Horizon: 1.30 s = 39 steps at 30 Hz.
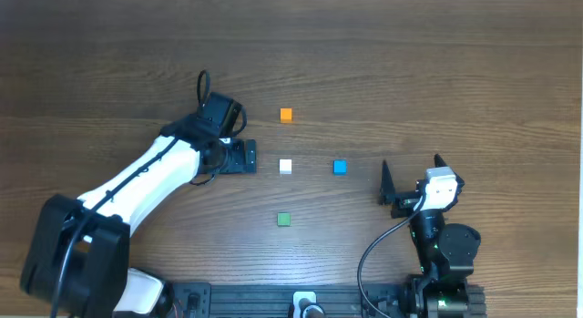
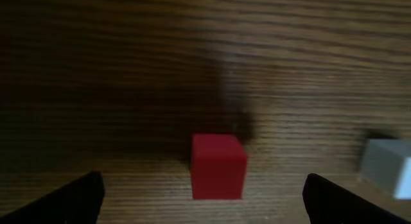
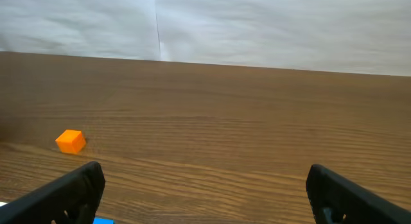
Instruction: Stack Cubes
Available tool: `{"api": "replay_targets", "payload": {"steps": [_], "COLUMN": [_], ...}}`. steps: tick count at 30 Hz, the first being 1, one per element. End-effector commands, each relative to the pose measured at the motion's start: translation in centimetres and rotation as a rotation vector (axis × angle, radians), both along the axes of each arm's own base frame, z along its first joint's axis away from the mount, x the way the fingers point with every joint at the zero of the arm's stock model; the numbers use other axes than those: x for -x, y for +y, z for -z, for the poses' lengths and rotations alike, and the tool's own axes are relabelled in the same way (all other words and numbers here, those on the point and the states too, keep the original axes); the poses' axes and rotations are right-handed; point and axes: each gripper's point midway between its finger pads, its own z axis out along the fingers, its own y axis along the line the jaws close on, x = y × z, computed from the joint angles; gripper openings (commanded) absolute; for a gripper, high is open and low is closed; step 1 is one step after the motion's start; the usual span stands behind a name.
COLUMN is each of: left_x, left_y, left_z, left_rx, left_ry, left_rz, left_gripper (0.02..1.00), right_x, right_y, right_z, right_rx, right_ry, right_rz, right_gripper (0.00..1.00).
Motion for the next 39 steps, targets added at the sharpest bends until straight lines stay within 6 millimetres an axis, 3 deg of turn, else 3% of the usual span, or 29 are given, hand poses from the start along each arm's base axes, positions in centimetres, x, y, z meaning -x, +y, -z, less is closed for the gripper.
{"api": "replay_targets", "payload": {"steps": [1,10,23,39], "left_x": [-0.9,-2.1,-1.0,-0.6], "left_y": [-0.1,-2.1,-1.1,-1.0], "left_z": [0.1,0.4,1.1,1.4], "left_rx": [-0.025,-0.062,-0.103,-0.105], "left_ry": [-0.012,-0.016,0.039,0.063], "left_rz": [-0.027,0.019,-0.031,-0.054], "left_gripper": [0.998,0.996,0.972,0.794], "right_x": [0.0,0.0,0.0,0.0], "right_y": [0.1,0.0,0.0,0.0], "right_z": [0.4,0.4,0.4,0.4], "right_rx": [-0.009,-0.009,-0.009,-0.009], "right_ry": [0.012,0.012,0.012,0.012], "right_rz": [0.001,0.001,0.001,0.001], "right_gripper": [0.991,0.991,0.993,0.993]}}
